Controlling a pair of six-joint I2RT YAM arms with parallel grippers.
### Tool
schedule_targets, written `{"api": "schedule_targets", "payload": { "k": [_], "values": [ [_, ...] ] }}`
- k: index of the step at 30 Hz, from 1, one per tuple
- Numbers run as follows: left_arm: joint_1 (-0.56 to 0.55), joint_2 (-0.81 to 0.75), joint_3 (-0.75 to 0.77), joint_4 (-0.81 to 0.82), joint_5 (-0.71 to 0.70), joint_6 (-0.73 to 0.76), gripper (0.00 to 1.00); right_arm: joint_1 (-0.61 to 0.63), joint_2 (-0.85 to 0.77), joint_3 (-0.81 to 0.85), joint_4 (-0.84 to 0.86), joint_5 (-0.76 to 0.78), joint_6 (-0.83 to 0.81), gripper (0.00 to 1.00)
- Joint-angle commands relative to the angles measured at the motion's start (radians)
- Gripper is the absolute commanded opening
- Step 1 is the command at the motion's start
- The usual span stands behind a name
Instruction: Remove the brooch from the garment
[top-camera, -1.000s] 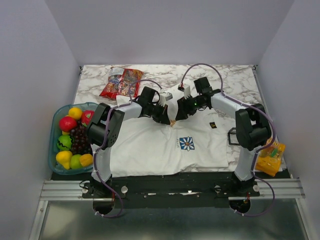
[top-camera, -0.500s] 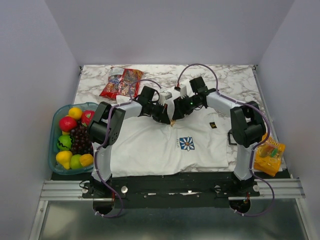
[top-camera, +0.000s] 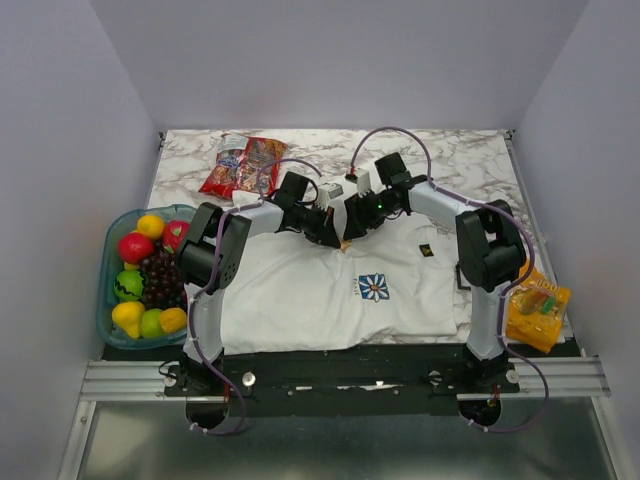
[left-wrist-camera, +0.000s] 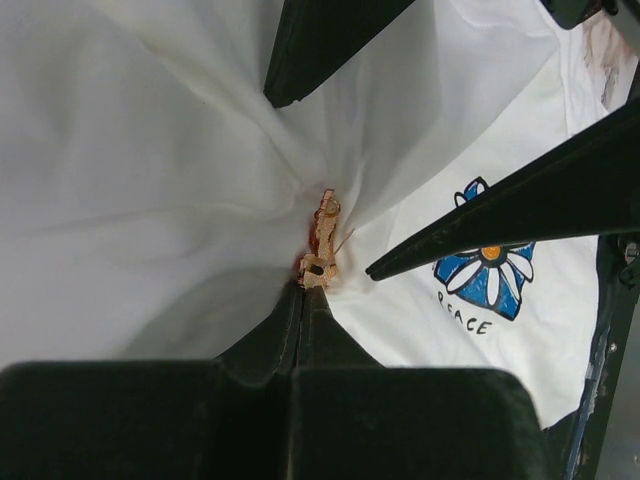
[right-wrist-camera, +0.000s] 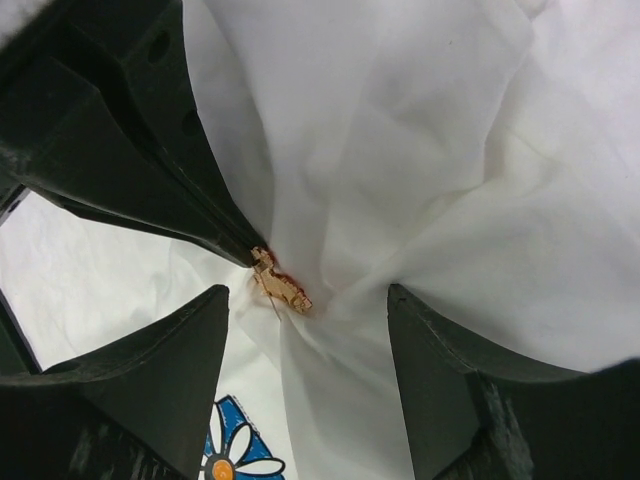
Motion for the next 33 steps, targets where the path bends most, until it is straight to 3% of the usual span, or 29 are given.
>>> {"api": "schedule_targets", "payload": {
  "k": [1,16,27,33],
  "values": [
    [0.01,0.021,0.02,-0.006,0.018,0.006,0.0,0.023,0.024,0.036,-0.051,0.045,-0.025,0.71],
    [0.016,0.024,0.019,0.002,0.021,-0.004,0.0,0.069,0.044,0.063,-0.108,0.202,-0.043,0.56],
    [0.016,0.023,0.016,0.002,0.022,-0.007,0.0,0.075,0.057,0.067,-0.117,0.173,-0.042,0.54],
    [0.017,0.029,0.019,0.0,0.027,-0.01,0.0,0.073,0.06,0.062,-0.122,0.122,-0.049,0.61]
  ]
}}
